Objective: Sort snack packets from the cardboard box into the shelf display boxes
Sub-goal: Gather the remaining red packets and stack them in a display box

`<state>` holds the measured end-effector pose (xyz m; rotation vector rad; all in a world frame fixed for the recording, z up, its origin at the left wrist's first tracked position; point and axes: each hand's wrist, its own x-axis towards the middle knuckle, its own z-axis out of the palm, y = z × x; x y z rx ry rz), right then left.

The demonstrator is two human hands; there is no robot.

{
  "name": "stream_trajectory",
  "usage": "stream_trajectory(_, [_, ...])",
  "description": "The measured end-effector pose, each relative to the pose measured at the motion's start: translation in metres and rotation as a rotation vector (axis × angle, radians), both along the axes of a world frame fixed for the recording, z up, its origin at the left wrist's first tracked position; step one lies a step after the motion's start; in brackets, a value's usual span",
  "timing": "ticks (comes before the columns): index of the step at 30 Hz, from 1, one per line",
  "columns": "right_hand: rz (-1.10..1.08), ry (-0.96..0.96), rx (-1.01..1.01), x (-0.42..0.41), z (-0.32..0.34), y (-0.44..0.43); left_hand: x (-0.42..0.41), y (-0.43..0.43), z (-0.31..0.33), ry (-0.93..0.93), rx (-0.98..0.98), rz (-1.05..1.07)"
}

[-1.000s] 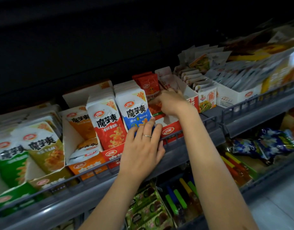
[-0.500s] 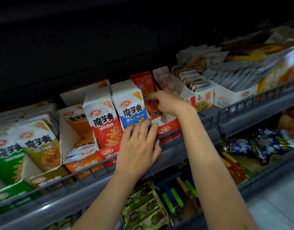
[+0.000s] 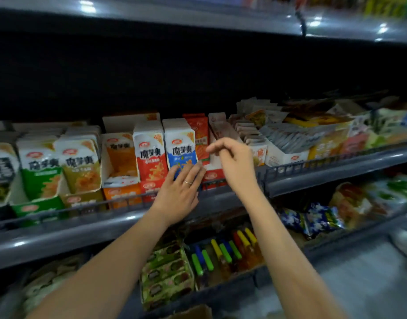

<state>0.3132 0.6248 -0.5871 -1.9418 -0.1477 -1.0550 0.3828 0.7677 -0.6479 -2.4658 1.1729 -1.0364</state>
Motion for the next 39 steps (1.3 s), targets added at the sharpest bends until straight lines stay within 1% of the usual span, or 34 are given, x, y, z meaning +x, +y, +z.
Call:
stream_trajectory(2, [0.1,0.048,0.064,-0.03,-0.034,0.023,-0.02,0.018,-0.007,0.008,-0.005,-0.025])
stream_trajectory(3, [0.128,0.108,0.074,-0.041,-0.05,0.033,-0.031,0.03,-0.014,0.039,0.014,-0.063])
stream_trajectory(5, [0.177,0.297,0.006,-0.056,-0.073,0.051,-0.056,0.062,-0.032,0.124,0.091,-0.203])
stream_trajectory(6, [0.21,0.395,-0.076,-0.061,-0.081,0.061,-0.065,0.081,-0.048,0.179,0.16,-0.267])
stream_trajectory(7, [0.262,0.484,-0.208,-0.066,-0.086,0.071,-0.078,0.1,-0.063,0.266,0.243,-0.3])
stream_trajectory(8, [0.306,0.555,-0.382,-0.073,-0.088,0.084,-0.092,0.118,-0.077,0.349,0.309,-0.287])
stream_trajectory(9, [0.338,0.602,-0.568,-0.078,-0.09,0.098,-0.108,0.136,-0.09,0.443,0.365,-0.234])
stream_trajectory(10, [0.351,0.662,-0.729,-0.076,-0.09,0.11,-0.116,0.151,-0.099,0.592,0.441,-0.139])
stream_trajectory(11, [0.419,0.764,-0.816,-0.083,-0.105,0.133,-0.137,0.177,-0.118,0.753,0.508,-0.015])
stream_trajectory(12, [0.426,0.844,-0.87,-0.077,-0.11,0.138,-0.139,0.185,-0.122,0.842,0.487,0.075])
stream_trajectory(13, [0.437,0.944,-0.945,-0.07,-0.118,0.141,-0.143,0.19,-0.124,0.857,0.461,0.146])
stream_trajectory(14, [0.47,1.07,-1.021,-0.07,-0.134,0.153,-0.153,0.199,-0.127,0.879,0.476,0.215])
stream_trajectory(16, [0.507,1.246,-1.178,-0.071,-0.172,0.172,-0.169,0.206,-0.13,0.881,0.413,0.239])
stream_trajectory(17, [0.516,1.315,-1.237,-0.077,-0.192,0.18,-0.177,0.209,-0.135,0.898,0.307,0.226])
stream_trajectory(19, [0.565,1.389,-1.32,-0.088,-0.231,0.191,-0.19,0.213,-0.143,0.941,0.043,0.134])
stream_trajectory(20, [0.585,1.421,-1.309,-0.093,-0.249,0.194,-0.194,0.219,-0.147,0.973,-0.04,0.102])
stream_trajectory(22, [0.626,1.477,-1.263,-0.104,-0.283,0.195,-0.197,0.236,-0.158,1.047,-0.008,0.125])
stream_trajectory(25, [0.689,1.562,-1.22,-0.127,-0.33,0.194,-0.202,0.272,-0.175,1.199,0.084,0.257])
stream_trajectory(27, [0.7,1.614,-1.186,-0.139,-0.351,0.191,-0.202,0.29,-0.178,1.211,0.074,0.318])
stream_trajectory(30, [0.609,1.561,-1.066,-0.139,-0.376,0.192,-0.2,0.312,-0.182,1.216,-0.031,0.395])
stream_trajectory(33, [0.501,1.552,-0.861,-0.126,-0.39,0.202,-0.202,0.327,-0.188,1.259,-0.069,0.469])
stream_trajectory(35, [0.408,1.606,-0.668,-0.114,-0.405,0.211,-0.204,0.33,-0.19,1.268,-0.077,0.462])
stream_trajectory(36, [0.391,1.625,-0.605,-0.107,-0.41,0.217,-0.205,0.329,-0.188,1.268,-0.104,0.441])
stream_trajectory(39, [0.352,1.652,-0.512,-0.089,-0.453,0.239,-0.207,0.328,-0.185,1.272,-0.13,0.373])
